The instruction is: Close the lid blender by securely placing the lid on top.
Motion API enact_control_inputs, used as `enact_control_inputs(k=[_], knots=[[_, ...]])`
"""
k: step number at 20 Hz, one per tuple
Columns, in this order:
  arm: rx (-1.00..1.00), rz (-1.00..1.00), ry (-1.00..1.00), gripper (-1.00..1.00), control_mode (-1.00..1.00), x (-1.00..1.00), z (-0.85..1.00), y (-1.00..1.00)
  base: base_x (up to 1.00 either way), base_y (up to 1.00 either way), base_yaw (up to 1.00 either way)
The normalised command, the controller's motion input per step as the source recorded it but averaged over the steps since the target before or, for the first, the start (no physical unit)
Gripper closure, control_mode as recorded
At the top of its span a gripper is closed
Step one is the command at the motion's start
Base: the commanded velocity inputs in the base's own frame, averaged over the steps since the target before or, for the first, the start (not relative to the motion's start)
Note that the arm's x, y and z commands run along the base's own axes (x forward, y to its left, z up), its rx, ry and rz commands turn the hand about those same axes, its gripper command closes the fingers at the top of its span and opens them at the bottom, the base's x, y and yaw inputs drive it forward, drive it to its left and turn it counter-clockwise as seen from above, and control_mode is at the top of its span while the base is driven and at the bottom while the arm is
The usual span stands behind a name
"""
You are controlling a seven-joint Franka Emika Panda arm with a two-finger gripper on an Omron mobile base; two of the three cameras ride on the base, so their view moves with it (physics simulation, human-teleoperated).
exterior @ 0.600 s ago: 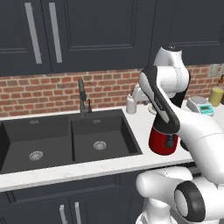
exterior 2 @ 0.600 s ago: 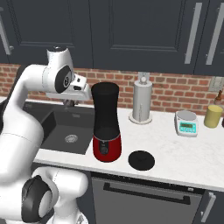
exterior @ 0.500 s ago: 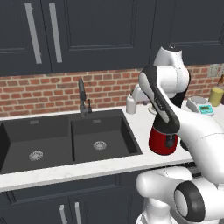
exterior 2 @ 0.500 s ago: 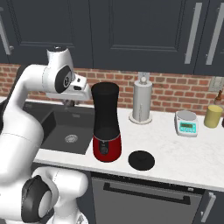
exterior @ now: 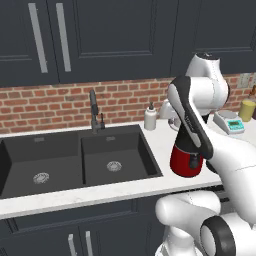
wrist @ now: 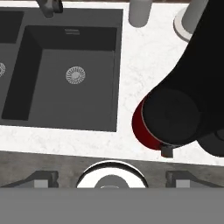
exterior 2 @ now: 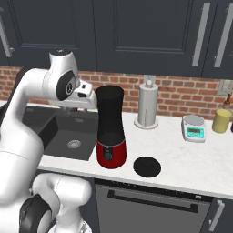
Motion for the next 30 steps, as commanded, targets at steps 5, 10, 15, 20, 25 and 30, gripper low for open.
enact_control_inputs(k=[5,10,15,20,25,30], knots=[[0.00,-0.04,0.00,-1.00,-1.00,-0.38,-0.09,-0.21,0.00,0.00,0.00],[0.00,-0.03,0.00,-1.00,-1.00,-0.37,-0.14,-0.32,0.00,0.00,0.00],[0.00,-0.04,0.00,-1.00,-1.00,-0.42,-0.21,-0.47,0.00,0.00,0.00],[0.00,-0.04,0.00,-1.00,-1.00,-0.41,-0.26,-0.69,0.00,0.00,0.00],[-0.01,0.00,0.00,-1.00,-1.00,-0.25,-0.25,-0.67,0.00,0.00,0.00],[-0.01,0.00,0.00,-1.00,-1.00,-0.10,-0.22,-0.51,0.00,0.00,0.00]])
